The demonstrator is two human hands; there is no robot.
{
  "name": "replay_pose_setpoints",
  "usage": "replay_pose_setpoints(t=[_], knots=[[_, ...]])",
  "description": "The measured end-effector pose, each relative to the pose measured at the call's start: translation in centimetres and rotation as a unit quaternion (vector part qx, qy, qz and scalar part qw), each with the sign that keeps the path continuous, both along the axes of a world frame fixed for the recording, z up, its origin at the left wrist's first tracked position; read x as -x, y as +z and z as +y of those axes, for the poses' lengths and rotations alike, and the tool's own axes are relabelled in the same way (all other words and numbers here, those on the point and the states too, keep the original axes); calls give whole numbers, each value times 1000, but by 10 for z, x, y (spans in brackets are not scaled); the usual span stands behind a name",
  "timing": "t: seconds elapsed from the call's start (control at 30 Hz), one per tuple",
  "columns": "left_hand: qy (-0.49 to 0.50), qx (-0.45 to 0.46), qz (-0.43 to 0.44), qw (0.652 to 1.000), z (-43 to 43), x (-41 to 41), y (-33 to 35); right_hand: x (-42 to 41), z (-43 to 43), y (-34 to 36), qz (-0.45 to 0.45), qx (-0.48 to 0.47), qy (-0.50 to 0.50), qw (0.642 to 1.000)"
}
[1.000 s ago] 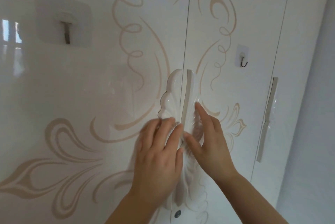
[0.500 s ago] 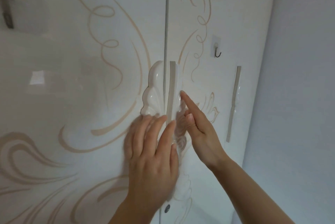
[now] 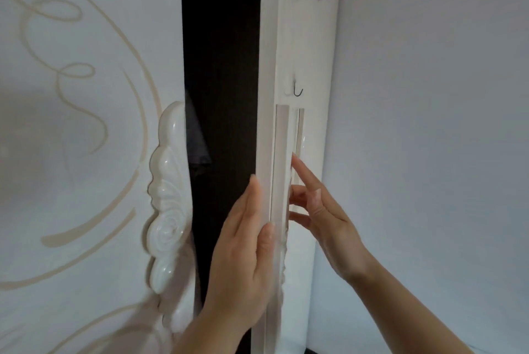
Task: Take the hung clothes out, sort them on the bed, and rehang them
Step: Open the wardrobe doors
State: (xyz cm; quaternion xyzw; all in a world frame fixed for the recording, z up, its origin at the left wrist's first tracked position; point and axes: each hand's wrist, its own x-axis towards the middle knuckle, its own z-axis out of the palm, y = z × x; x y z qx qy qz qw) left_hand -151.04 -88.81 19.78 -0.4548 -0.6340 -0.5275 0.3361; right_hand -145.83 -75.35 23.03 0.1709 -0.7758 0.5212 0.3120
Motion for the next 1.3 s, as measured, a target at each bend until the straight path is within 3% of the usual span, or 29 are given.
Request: replay_pose_setpoints(t=[0.23,0.37,0.43,0.53,0.67,0.77,0.97,1.3], knots=[[-87,-8,33,996,28,-12,-4,-37,40,13,-13,-27,-46,998],[-73,8,79,994,51,-25,-3,-63,52,44,70,-13,-128,989],[-58,19,98,993,69,-35,-1,-78,58,65,126,-64,-203,969],[-30,35,117,992,103,-50,-1,-94,71,93,200,-197,-309,909],[-1,71,130,989,151,-61,-4,-94,94,120,273,-405,-461,741],[15,102,142,984,189,-68,-4,-89,116,127,260,-493,-469,685],[63,145,163,974,244,-67,-10,-78,172,126,166,-544,-476,670],[145,198,117,962,295,-24,-8,-62,245,123,146,-521,-507,671]])
